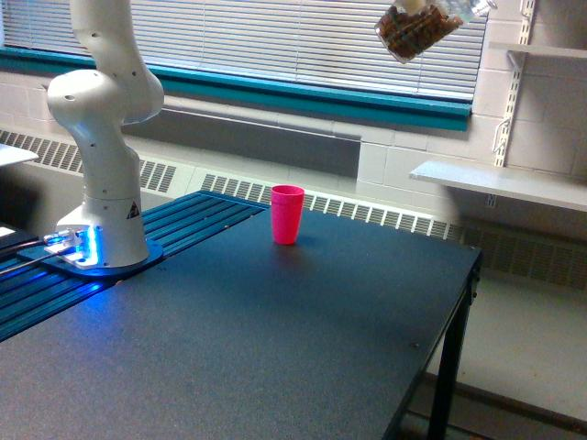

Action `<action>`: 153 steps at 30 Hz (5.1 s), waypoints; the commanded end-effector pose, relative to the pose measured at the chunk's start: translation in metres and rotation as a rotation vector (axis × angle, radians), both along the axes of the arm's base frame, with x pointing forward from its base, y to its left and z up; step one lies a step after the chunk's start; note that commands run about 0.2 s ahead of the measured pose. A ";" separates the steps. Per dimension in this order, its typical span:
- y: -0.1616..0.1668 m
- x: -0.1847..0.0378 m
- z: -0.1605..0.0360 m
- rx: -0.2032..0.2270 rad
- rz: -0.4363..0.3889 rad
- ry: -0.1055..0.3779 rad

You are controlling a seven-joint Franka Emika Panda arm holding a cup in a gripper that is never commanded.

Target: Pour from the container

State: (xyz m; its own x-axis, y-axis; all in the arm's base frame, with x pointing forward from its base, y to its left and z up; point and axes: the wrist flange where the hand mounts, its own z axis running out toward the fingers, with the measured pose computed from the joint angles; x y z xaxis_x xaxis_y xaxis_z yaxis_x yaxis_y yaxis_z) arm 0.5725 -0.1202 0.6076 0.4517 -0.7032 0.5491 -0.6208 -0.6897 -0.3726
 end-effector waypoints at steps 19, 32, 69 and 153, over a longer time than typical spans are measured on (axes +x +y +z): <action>0.169 -0.012 -0.081 -0.037 0.254 0.176; 0.199 -0.056 -0.087 -0.096 0.283 0.211; 0.304 -0.204 -0.143 -0.257 0.388 0.367; 0.407 -0.349 -0.309 -0.260 0.685 0.745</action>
